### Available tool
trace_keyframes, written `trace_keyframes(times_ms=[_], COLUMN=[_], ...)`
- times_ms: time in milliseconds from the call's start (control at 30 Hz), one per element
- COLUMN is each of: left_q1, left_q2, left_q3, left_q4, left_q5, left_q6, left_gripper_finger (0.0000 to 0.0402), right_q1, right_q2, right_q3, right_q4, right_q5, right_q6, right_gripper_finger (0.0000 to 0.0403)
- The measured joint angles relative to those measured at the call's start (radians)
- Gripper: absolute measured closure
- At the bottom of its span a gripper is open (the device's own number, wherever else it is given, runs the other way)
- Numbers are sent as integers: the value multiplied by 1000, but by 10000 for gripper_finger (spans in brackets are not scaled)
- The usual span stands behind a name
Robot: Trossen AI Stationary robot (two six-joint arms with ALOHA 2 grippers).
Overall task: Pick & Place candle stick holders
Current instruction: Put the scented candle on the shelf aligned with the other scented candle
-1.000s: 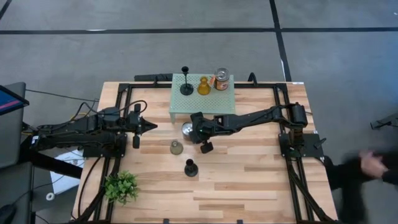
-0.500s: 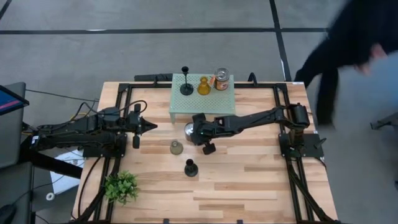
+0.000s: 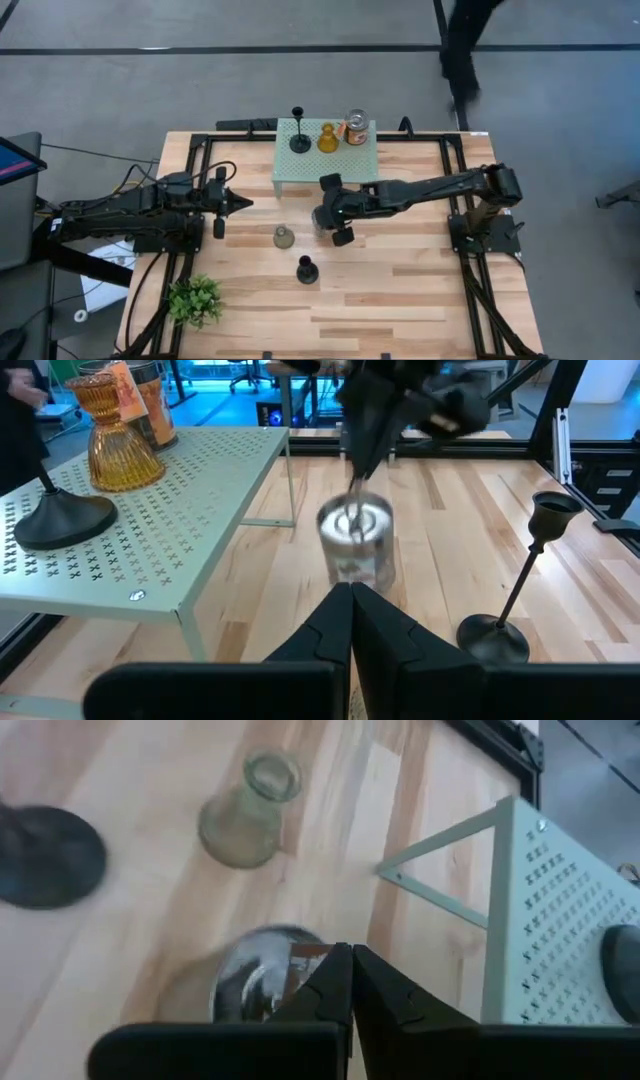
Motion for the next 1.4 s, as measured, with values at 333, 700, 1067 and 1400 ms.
trace_keyframes(times_ms=[333, 700, 1067, 1400], left_q1=[0, 0, 0, 0], left_q2=[0, 0, 0, 0], left_q3=[0, 0, 0, 0], left_q4=[0, 0, 0, 0], left_q5=[0, 0, 0, 0], left_q6=[0, -19, -19, -19], left_gripper_finger=[394, 394, 394, 394], right_q1=[26, 27, 32, 32], right_q2=[-14, -6, -6, -6], right_q3=[0, -1, -1, -1], right_q4=[-81, -90, -109, -108], right_q5=[20, 36, 100, 124], right_q6=[56, 78, 78, 77], right_gripper_finger=[403, 403, 403, 403])
